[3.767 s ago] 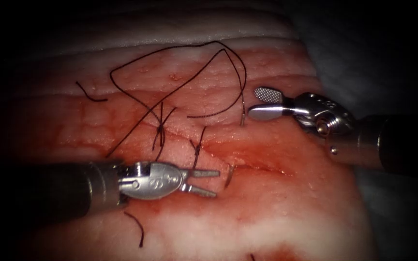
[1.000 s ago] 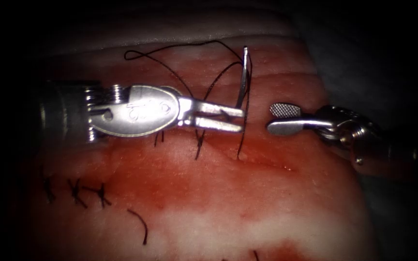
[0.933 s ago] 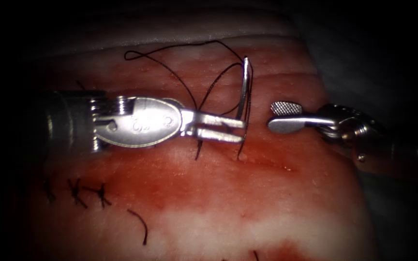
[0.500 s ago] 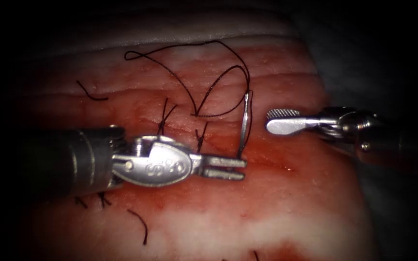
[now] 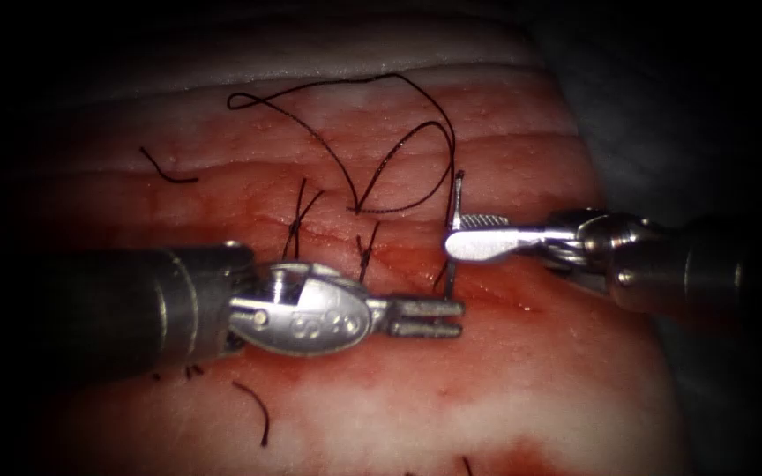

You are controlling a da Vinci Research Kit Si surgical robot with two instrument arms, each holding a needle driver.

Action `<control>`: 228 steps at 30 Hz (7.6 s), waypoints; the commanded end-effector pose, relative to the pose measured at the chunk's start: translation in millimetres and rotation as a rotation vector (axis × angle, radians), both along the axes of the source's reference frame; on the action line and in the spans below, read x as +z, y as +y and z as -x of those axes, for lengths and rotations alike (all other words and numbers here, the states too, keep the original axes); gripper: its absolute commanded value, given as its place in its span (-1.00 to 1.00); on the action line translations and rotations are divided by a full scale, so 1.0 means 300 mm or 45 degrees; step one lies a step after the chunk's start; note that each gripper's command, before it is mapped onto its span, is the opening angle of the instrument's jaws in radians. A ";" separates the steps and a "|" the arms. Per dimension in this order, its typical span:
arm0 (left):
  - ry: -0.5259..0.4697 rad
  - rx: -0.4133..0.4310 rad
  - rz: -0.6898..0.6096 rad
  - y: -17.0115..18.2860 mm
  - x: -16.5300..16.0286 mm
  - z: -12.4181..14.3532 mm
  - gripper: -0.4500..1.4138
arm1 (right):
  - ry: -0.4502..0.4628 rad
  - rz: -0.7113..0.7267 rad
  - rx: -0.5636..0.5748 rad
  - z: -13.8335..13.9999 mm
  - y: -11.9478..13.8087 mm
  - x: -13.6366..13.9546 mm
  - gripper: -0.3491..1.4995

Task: Wound Closure
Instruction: Hand the needle over the needle to the right needle driver, then insert the left grasper into the wound, then throw the needle through the bottom of the wound with the right needle driver.

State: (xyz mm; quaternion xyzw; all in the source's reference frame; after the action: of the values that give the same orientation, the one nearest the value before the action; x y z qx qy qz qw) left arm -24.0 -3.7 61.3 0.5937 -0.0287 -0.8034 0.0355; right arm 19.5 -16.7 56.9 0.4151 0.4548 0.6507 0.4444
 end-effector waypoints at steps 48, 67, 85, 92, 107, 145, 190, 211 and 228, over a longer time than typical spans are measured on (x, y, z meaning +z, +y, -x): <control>0.188 0.049 -0.536 0.008 0.021 -0.0064 -1.00 | -0.158 0.545 0.083 0.0057 0.0063 0.0054 -1.00; 0.641 0.244 -0.600 0.011 0.053 0.0006 -1.00 | -0.180 0.770 0.027 0.0033 0.0022 0.0049 -1.00; 0.839 0.358 -0.620 0.006 0.064 0.0020 -1.00 | -0.286 1.096 0.080 0.0046 0.0102 0.0129 -1.00; 0.854 0.390 -0.678 0.003 0.060 -0.0008 -0.96 | -0.393 1.265 0.141 0.0061 0.0167 0.0198 -1.00; 0.776 0.354 -0.691 0.002 0.050 -0.0006 -0.53 | -0.555 1.571 0.117 0.0013 0.0125 0.0280 -1.00; 0.693 0.251 -0.691 0.002 0.039 -0.0011 -0.08 | -0.613 1.734 -0.074 -0.0082 -0.0073 0.0319 -1.00; 0.487 0.071 -0.640 -0.027 0.027 -0.0079 -0.33 | -0.399 0.889 -0.061 -0.0039 0.0004 0.0343 -1.00; 0.488 0.060 -0.663 -0.026 0.033 -0.0091 -0.33 | -0.214 0.589 0.015 -0.0077 -0.0014 0.0295 -1.00; 0.483 0.064 -0.671 -0.025 0.035 -0.0104 -0.33 | -0.027 0.301 0.038 -0.0139 -0.0077 0.0257 -1.00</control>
State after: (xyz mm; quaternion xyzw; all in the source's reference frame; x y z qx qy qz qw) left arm -20.4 -11.2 71.3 0.4223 0.2022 -0.8785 -0.0951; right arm 22.9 -19.3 64.2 0.3493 0.5284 0.6045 0.4831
